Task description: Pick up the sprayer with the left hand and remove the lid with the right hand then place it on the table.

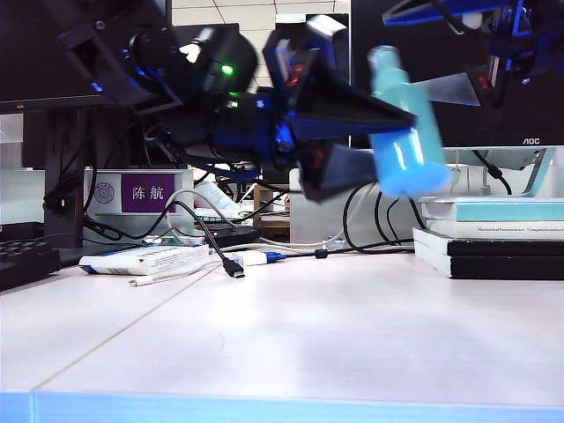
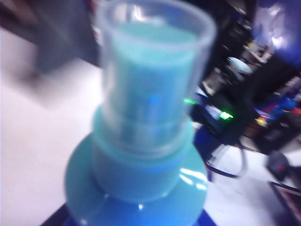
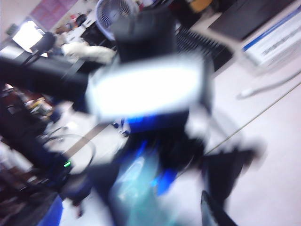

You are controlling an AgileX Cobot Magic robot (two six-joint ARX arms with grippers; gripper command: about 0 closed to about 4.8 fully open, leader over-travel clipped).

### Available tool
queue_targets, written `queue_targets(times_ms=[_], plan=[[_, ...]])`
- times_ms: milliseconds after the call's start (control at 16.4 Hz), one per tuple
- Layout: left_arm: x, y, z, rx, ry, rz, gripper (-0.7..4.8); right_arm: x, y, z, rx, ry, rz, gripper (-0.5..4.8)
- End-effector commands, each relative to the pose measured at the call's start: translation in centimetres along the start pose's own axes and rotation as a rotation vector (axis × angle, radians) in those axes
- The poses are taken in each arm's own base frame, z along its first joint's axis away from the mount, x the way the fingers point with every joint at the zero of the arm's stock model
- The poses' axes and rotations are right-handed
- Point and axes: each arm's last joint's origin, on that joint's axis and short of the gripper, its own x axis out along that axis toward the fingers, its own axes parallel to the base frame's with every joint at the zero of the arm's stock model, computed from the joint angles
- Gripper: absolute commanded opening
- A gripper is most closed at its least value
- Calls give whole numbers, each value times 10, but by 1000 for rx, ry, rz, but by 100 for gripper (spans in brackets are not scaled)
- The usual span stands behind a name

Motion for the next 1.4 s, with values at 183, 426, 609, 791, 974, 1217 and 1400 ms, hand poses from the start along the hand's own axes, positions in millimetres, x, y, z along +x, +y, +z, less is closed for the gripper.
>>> queue_targets(times_ms=[183, 426, 609, 791, 974, 1217, 1400], plan=[[0, -3, 2, -47, 5, -70, 279, -2, 1, 3, -16, -13, -15, 293], [13, -9, 8, -25, 9, -103, 278, -2, 0, 0, 16, -2, -18, 293], [13, -8, 21, 6, -5, -83, 278, -2, -1, -2, 35, 6, -18, 225], [14, -8, 19, -28, 7, -89, 277, -2, -1, -1, 17, 5, -19, 111], [19, -9, 18, -33, 14, -103, 264, -2, 0, 0, -13, -4, -23, 41], [18, -7, 18, -17, 13, -51, 264, -2, -3, 2, -20, -40, -127, 41], [18, -3, 9, -12, 59, 95, 263, -3, -7, 7, -56, -112, -286, 41]])
